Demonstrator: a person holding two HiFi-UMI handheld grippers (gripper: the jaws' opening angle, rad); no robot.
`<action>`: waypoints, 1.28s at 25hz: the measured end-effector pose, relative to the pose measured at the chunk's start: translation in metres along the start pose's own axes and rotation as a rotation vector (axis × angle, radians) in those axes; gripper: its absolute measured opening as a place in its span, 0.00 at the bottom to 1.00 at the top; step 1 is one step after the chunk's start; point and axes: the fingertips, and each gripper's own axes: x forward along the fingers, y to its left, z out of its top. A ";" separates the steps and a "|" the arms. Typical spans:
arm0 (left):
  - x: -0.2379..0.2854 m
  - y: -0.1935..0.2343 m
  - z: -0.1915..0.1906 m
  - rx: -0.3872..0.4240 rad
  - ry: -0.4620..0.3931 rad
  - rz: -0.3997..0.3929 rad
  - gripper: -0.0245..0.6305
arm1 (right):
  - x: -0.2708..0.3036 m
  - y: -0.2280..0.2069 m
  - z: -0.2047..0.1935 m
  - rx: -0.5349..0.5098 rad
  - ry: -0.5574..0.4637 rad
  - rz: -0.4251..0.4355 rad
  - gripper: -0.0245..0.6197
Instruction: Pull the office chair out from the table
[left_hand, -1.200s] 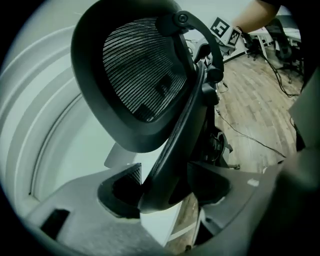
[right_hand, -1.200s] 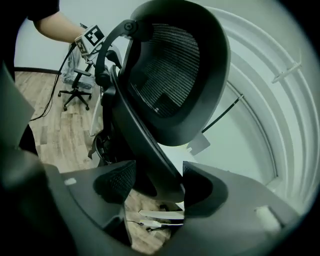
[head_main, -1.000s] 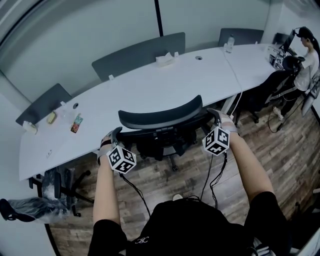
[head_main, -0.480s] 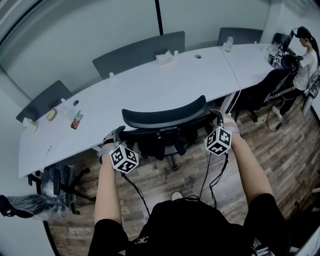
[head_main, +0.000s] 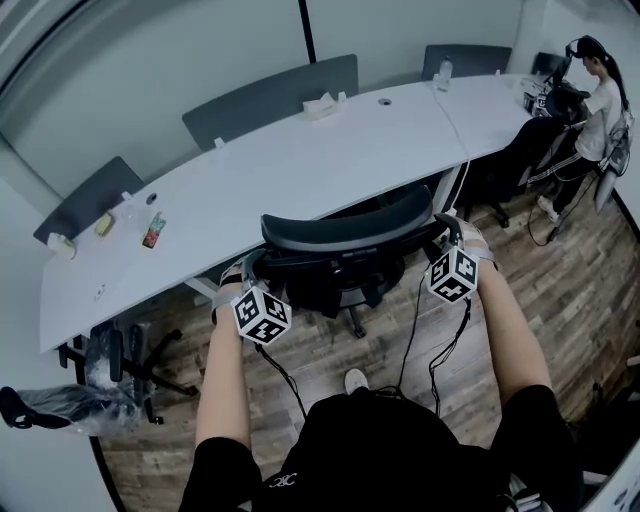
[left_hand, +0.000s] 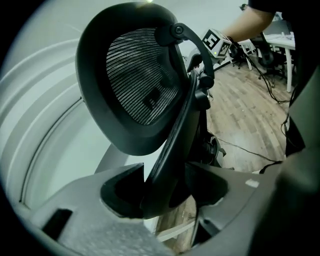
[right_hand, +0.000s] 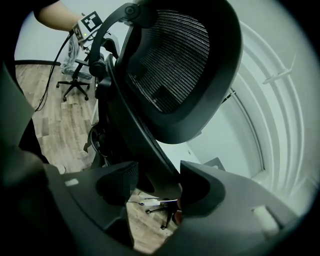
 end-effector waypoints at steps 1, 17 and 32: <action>-0.007 -0.008 0.003 -0.011 -0.012 -0.015 0.43 | -0.005 0.002 -0.005 -0.001 0.004 0.002 0.45; -0.105 -0.110 0.025 0.000 -0.080 -0.057 0.39 | -0.095 0.045 -0.055 -0.002 0.095 -0.051 0.47; -0.173 -0.181 0.039 0.007 -0.155 -0.110 0.38 | -0.165 0.078 -0.090 0.020 0.123 -0.079 0.50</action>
